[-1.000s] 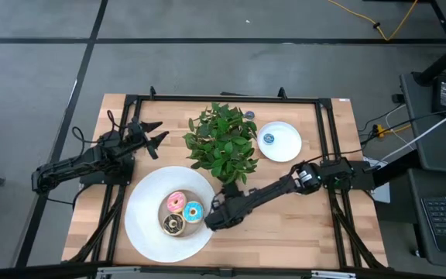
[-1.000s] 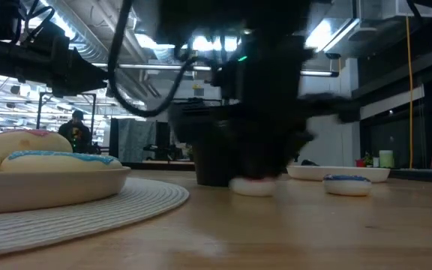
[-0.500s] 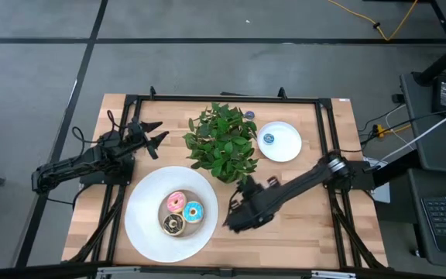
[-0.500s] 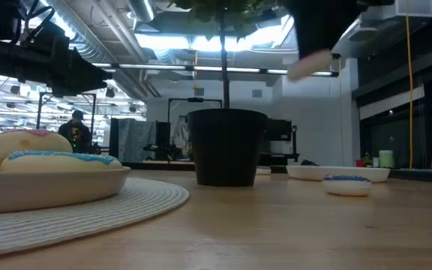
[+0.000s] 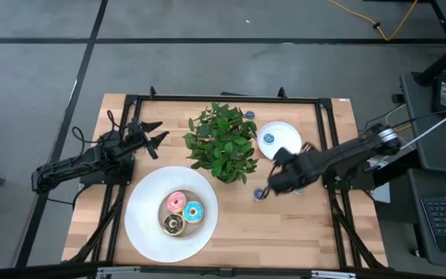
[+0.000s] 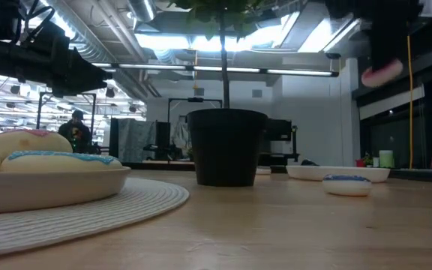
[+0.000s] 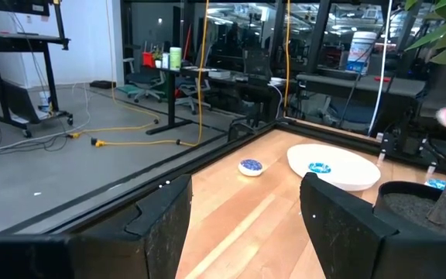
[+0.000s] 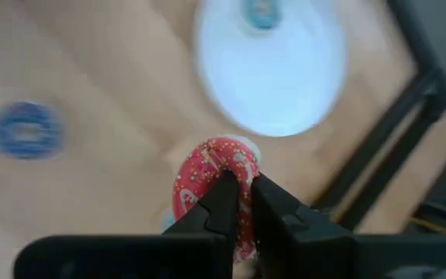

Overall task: Pick & Place donuts
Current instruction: Put the small red donut on the white plate

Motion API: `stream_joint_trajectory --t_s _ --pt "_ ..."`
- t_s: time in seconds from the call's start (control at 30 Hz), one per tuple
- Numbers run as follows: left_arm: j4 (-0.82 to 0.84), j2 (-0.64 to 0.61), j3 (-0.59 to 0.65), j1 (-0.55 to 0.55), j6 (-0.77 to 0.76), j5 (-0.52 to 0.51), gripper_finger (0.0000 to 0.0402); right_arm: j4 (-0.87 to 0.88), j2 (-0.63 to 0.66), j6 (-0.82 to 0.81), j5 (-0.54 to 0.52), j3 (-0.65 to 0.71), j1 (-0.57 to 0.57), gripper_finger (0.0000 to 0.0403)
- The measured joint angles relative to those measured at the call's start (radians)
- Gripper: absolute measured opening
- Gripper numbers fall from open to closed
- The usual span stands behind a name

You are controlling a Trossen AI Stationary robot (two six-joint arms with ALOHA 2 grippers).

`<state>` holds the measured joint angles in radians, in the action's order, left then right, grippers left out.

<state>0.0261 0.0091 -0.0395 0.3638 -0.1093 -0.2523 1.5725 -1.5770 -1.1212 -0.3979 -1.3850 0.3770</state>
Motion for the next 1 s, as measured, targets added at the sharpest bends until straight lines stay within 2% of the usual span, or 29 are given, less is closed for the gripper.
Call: stream_joint_trajectory --t_s 0.23,0.43,0.6,0.77,1.0 --pt "0.0 0.0 0.0 0.0 0.0 0.0 0.0233 -0.068 0.19 0.278 -0.046 0.227 -0.23 0.0037" --pt "0.0 0.0 0.0 0.0 0.0 0.0 0.0233 -0.254 0.238 0.447 -0.047 0.363 -0.476 0.0037" --pt "0.0 0.0 0.0 0.0 0.0 0.0 0.0233 -0.423 0.225 0.512 -0.02 0.41 -0.65 0.0037" --pt "0.0 0.0 0.0 0.0 0.0 0.0 0.0233 -0.556 0.144 0.551 0.033 0.406 -0.783 0.0037" --pt "0.0 0.0 0.0 0.0 0.0 0.0 0.0233 -0.696 0.004 0.55 0.093 0.404 -0.875 0.0037"
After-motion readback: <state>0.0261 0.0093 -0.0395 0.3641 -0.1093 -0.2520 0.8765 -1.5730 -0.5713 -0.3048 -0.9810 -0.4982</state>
